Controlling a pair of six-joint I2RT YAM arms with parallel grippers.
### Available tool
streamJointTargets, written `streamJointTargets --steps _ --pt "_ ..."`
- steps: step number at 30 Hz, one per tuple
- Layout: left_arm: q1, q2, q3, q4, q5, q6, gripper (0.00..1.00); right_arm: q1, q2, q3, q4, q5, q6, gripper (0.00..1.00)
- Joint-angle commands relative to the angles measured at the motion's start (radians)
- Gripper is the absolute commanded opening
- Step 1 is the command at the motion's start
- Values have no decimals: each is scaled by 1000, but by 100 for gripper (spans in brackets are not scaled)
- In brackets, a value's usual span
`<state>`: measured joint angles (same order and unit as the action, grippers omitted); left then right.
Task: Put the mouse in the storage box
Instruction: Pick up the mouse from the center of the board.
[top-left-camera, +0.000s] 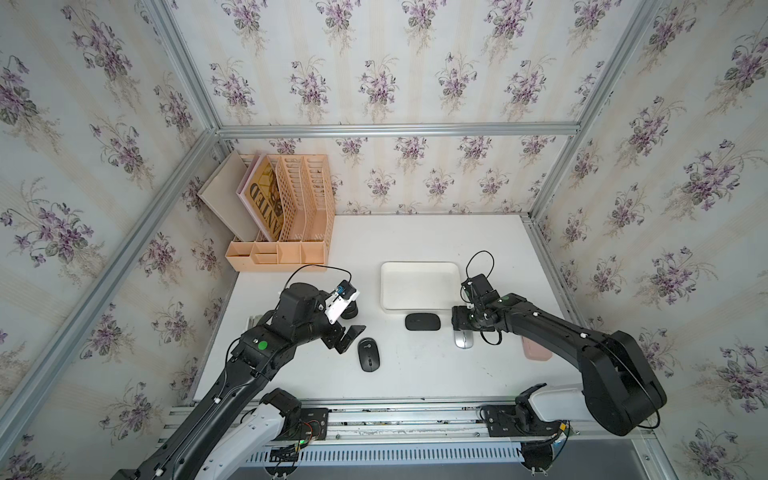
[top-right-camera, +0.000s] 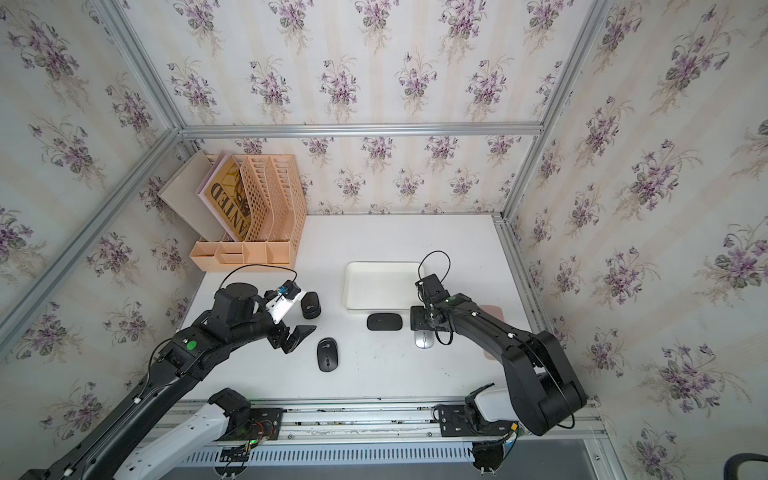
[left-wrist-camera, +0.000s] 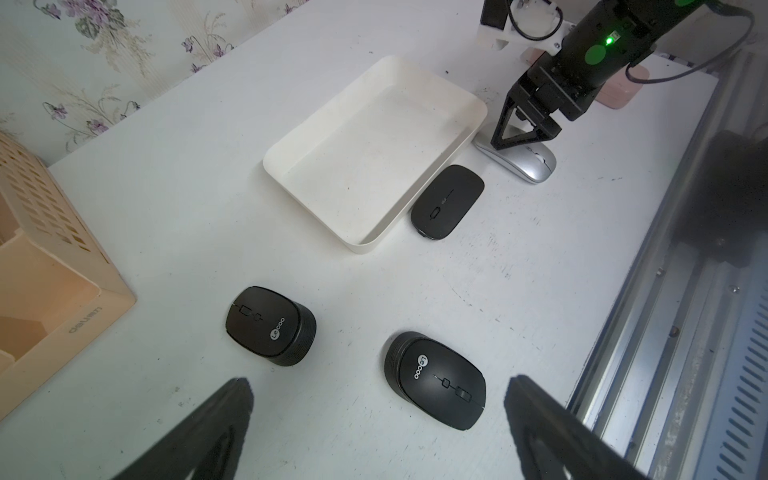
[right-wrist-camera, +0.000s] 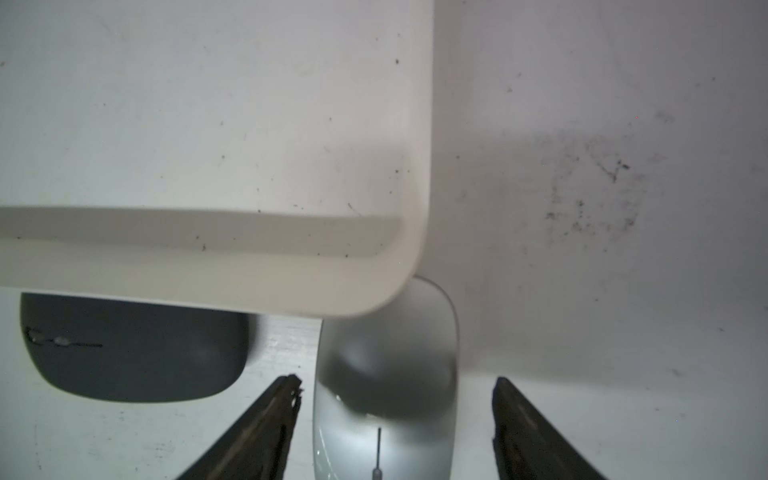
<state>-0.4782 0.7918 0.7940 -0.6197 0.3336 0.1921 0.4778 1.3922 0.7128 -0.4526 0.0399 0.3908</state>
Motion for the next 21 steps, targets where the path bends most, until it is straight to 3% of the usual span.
streamJointTargets --steps 1,11,21 --pt "1 22 14 -23 17 18 99 2 8 -8 -3 5 -10 75" --pt "0 -15 -5 -12 -37 21 99 42 59 0 -3 35 -7 70" --pt "1 -31 -20 3 -59 27 99 53 42 39 -78 23 -16 53"
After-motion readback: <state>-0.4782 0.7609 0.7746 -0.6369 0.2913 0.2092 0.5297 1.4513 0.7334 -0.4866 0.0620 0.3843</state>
